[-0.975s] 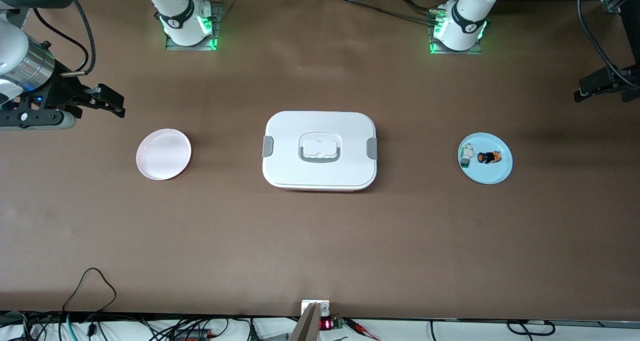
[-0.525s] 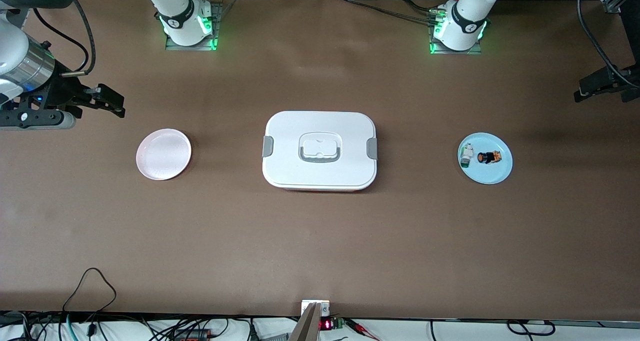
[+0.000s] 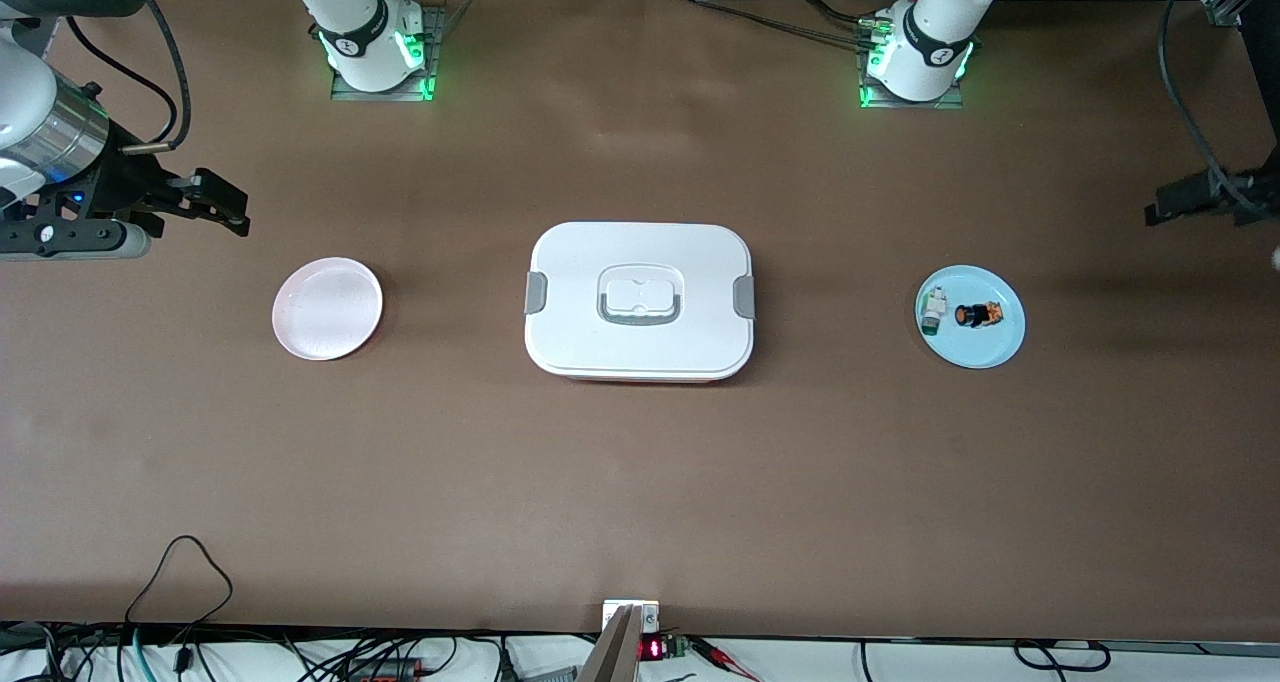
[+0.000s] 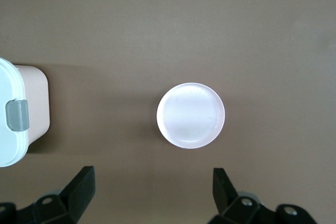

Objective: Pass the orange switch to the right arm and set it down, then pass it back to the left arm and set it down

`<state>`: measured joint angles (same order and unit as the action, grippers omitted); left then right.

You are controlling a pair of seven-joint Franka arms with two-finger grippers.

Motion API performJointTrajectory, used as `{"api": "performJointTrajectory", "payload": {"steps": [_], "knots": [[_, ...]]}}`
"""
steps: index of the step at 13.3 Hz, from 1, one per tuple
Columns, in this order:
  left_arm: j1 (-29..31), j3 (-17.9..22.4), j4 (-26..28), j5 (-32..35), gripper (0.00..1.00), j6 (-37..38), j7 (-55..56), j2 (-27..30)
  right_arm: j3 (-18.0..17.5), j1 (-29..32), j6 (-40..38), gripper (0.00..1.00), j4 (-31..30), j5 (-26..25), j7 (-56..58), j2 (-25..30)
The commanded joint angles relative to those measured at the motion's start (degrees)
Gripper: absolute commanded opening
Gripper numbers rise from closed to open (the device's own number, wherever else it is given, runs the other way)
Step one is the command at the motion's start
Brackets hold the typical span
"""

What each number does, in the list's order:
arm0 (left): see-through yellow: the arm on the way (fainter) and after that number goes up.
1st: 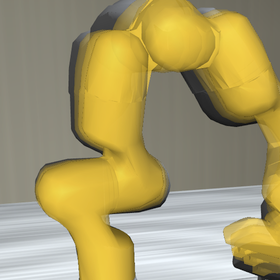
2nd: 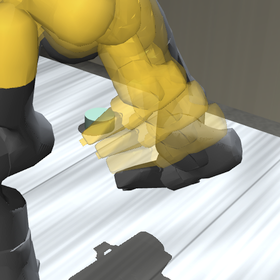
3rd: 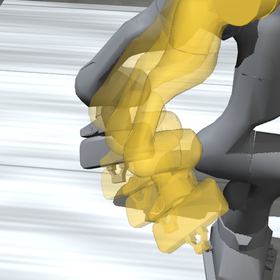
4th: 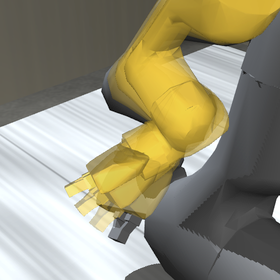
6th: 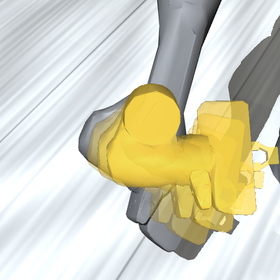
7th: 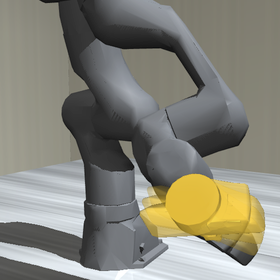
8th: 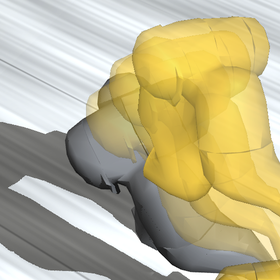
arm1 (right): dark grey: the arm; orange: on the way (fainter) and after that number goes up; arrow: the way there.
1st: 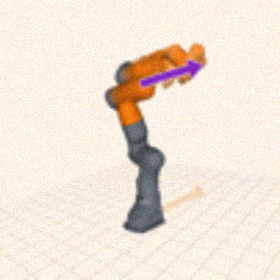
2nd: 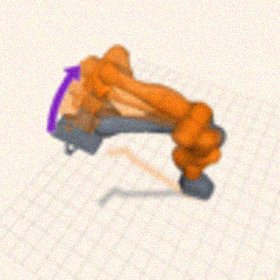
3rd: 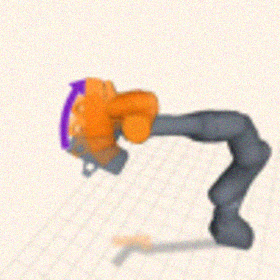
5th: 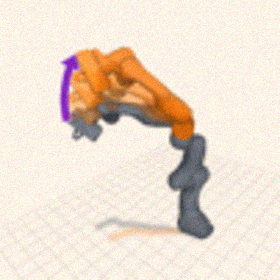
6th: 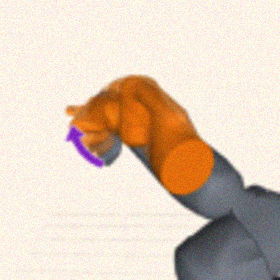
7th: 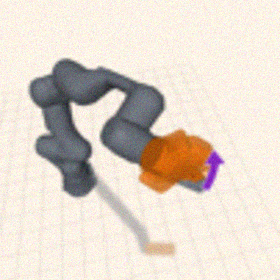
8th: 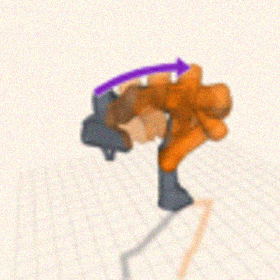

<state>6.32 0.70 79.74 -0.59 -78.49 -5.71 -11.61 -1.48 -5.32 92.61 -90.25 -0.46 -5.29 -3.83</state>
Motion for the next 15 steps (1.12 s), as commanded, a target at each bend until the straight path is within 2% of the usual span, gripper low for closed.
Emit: {"api": "performJointTrajectory", "payload": {"steps": [1,5,11,13,15], "knots": [[0.53,-0.18,-1.34,0.51,1.0,0.8,-1.15,-3.67,-0.19,0.31,0.38,0.99,-0.46,0.2,-0.51,0.84],[0.71,-0.53,5.58,0.15,1.0,-2.08,3.42,-5.79,-0.19,0.4,0.38,0.99,-0.46,0.11,-0.51,0.66],[0.71,-0.7,22.9,-1.61,1.0,-20.53,6.67,-4.47,-0.02,0.66,0.64,0.99,-0.46,0.02,-0.51,0.57],[0.8,-0.79,27.03,-1.61,1.0,-25.81,6.67,-4.56,0.25,1.1,0.81,0.99,-0.46,-0.15,-0.51,0.4],[0.8,-0.79,28.98,-2.48,1.0,-29.25,6.67,-5.52,0.33,1.28,1.25,0.99,-0.46,-0.5,-0.51,0.4]]}}
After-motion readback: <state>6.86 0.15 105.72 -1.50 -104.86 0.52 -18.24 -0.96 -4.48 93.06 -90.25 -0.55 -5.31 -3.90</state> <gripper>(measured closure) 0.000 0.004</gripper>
